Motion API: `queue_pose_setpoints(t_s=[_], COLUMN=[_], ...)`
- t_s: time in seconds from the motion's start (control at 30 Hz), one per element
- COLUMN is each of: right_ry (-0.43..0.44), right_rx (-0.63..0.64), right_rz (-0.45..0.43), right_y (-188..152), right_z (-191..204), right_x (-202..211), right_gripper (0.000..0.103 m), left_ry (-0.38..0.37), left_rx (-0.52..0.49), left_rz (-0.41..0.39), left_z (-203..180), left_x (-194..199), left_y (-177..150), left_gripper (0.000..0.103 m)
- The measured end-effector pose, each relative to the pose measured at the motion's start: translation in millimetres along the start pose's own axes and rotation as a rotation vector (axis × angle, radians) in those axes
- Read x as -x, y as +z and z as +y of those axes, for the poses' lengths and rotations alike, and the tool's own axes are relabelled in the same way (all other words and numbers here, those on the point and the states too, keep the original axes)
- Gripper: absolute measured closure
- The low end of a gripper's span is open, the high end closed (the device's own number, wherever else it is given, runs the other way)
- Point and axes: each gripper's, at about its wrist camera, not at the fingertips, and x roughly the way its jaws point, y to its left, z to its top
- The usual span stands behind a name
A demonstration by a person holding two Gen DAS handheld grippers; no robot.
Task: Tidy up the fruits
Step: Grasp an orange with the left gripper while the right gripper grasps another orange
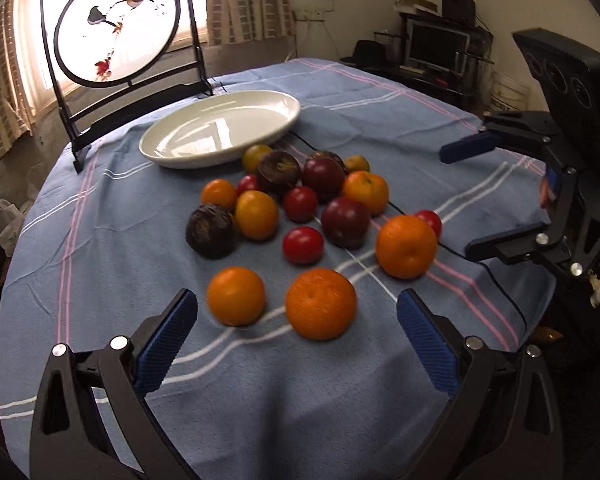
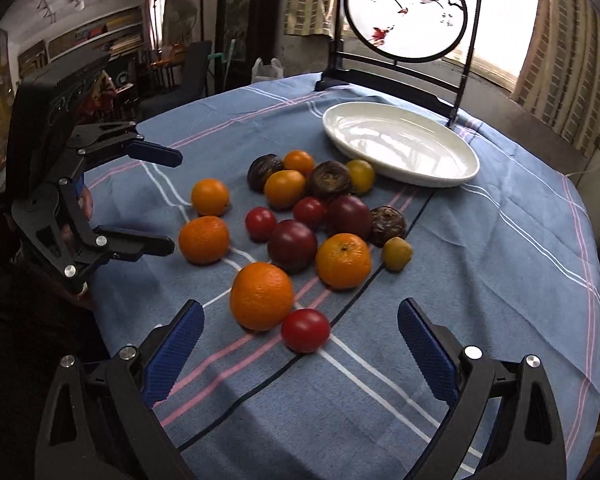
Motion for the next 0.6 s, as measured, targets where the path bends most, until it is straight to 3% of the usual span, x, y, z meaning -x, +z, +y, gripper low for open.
queue_pose_setpoints(t_s=[0.2,0.3,0.37,0.47,0.53,0.57,0.6], right_ry=[0.051,0.030,0.081,0.077,0.088,0.088,0.078], right_rx=[0.046,0.073,0.058,0.051,0.018,-0.002,-0.010], right_rz=[0.097,0.098,0.092,0.064,0.043,0.032,0.022], right_y=[8.4,7.9,9.0,8.0,8.1,8.3,9.5], right_z=[12.9,15.4,12.6,10.1,2.7,-1.9,-6.1], right_x=[-31.3,-36.7,-32.6,-23.6,-15.6,-10.7,-7.2], right_gripper=[0.025,0.041,0.061,0.061,0.061,0.061,0.061], left_ry=[-0.048,-0.048,-0.055,-0.070,-0.091,-0.088,-0.065], left_rx=[-0.031,-0.017,-0.026,-0.017,-0.016,-0.004,0.010], left_rz=[0.040,0.063,0.050,0.042,0.067,0.090,0.098], left_z=[-14.1,-11.9,-12.2,-11.2,-11.2,-10.3,-7.9], left_x=[-13.3,-22.4,-22.5,-24.8,-30.5,-35.0,-38.2], left_y=[-2.3,0.5,3.7,7.7,8.6,8.8,9.0], left_gripper=[0.005,0.006,0.006,0.007,0.024,0.037,0.043])
